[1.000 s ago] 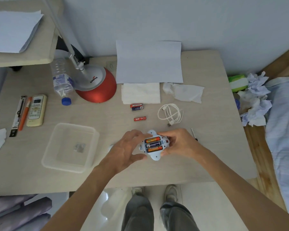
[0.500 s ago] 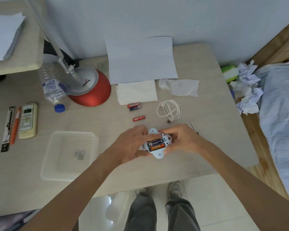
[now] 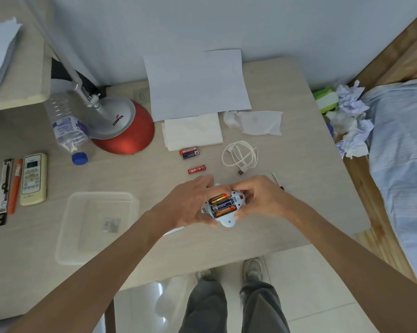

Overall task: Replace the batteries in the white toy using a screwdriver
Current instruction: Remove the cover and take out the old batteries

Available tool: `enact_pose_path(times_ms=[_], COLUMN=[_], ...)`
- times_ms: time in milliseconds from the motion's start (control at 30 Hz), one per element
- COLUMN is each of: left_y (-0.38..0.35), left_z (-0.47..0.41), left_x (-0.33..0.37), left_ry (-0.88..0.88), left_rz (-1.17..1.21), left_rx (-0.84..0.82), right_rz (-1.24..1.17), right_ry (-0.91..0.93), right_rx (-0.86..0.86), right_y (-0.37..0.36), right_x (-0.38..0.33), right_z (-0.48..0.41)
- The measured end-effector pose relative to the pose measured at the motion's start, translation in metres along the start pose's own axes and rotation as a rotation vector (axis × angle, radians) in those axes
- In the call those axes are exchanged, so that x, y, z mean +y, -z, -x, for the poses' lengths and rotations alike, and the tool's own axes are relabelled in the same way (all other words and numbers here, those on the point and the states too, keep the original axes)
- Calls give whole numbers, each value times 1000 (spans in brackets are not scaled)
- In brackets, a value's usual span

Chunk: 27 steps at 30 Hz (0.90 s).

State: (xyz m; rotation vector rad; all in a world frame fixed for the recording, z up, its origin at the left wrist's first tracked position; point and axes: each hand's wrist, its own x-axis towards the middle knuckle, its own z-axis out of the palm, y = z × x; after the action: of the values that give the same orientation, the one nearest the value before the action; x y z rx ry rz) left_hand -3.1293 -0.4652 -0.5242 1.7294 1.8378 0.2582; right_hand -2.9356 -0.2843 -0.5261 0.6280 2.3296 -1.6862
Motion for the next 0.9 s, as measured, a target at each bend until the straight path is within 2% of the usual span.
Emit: enact_pose_path(times_ms=[267, 367, 600, 800, 900], left_y=[-10, -23, -45, -44, -41], left_z=[12, 13, 6, 3, 3], left_x=[-1, 2, 15, 21, 22], left_ry=[149, 165, 322, 351, 315], left_rz=[370, 429, 508, 648, 622], left_rx=[127, 226, 459, 519, 514], right_rz=[-64, -80, -105, -94, -77], right_ry=[14, 24, 31, 30, 30], right_rx=[10, 4, 1, 13, 19], right_y=[-4, -5, -6, -6, -6], right_x=[1, 2, 4, 3, 1], right_z=[2, -1, 1, 2, 2])
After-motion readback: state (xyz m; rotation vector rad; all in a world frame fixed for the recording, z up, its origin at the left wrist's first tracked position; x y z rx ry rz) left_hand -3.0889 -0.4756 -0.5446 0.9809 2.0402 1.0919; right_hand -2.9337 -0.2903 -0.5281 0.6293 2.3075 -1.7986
